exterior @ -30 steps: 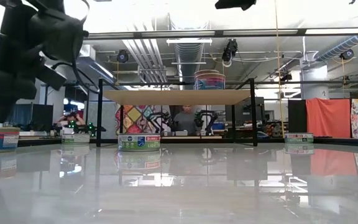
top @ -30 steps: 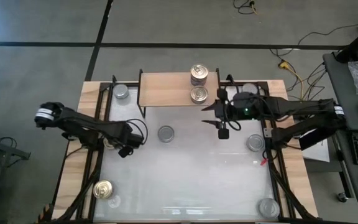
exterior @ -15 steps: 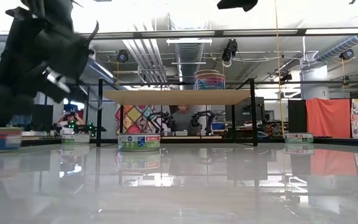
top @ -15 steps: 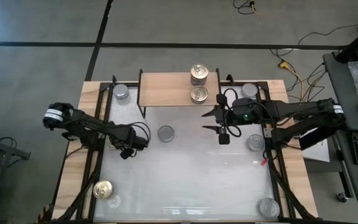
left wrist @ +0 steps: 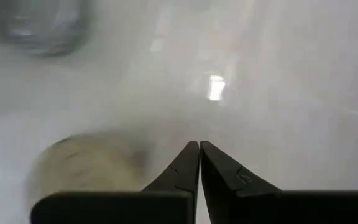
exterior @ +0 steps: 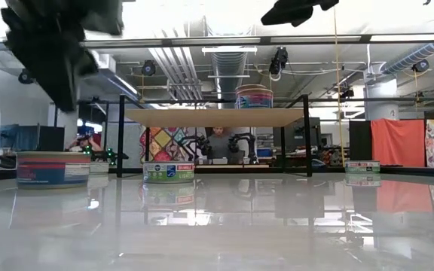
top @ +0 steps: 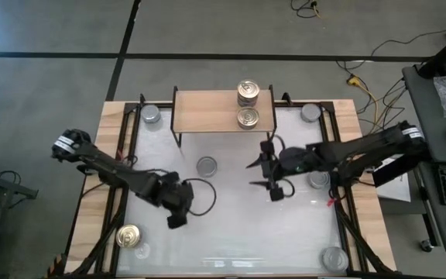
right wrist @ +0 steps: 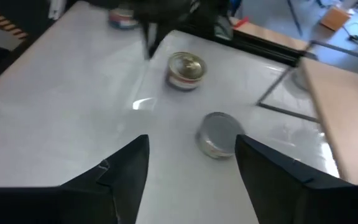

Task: Stack canned seafood by type on shelf
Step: Stack the blue-pink tuna can on top of the other blue-pink tuna can on the shelf

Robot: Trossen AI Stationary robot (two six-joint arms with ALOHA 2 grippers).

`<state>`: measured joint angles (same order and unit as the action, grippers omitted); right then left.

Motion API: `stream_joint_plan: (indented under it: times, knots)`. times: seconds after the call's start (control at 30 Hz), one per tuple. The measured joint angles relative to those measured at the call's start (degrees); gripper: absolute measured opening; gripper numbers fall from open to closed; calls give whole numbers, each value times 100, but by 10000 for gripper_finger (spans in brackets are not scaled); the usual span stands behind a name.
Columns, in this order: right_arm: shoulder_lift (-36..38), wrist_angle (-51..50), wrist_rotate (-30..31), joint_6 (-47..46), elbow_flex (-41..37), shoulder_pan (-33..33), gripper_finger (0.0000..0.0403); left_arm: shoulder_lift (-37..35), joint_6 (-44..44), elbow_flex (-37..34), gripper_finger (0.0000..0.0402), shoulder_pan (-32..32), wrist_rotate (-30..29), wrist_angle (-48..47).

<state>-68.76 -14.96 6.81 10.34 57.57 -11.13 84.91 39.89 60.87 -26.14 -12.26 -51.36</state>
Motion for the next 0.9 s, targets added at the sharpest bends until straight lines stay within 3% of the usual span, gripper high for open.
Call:
stream_joint_plan:
  times: [0.07,0.17,0.3,0.47,0.6,0.9]
  knots:
    - [-159,150,141,-62,-18,-190,248,-54,489,239,0,-110,-427,-1132]
    - [-386,241,284,-218,7,-415,258,-112,1371,259,0,-116,-472,-2553]
    - [-610,362,304,-479,19,-666,262,-189,1619,-155,0,-1,-148,-3074]
    - [-734,374,376,-778,23,-970,257,-170,1162,-886,0,307,404,-2731]
    - [-755,374,382,-881,23,-1103,254,-174,679,-1353,0,723,364,-2030]
    - [-756,-261,368,-1378,27,-1100,264,-162,-418,-1645,0,1057,253,613]
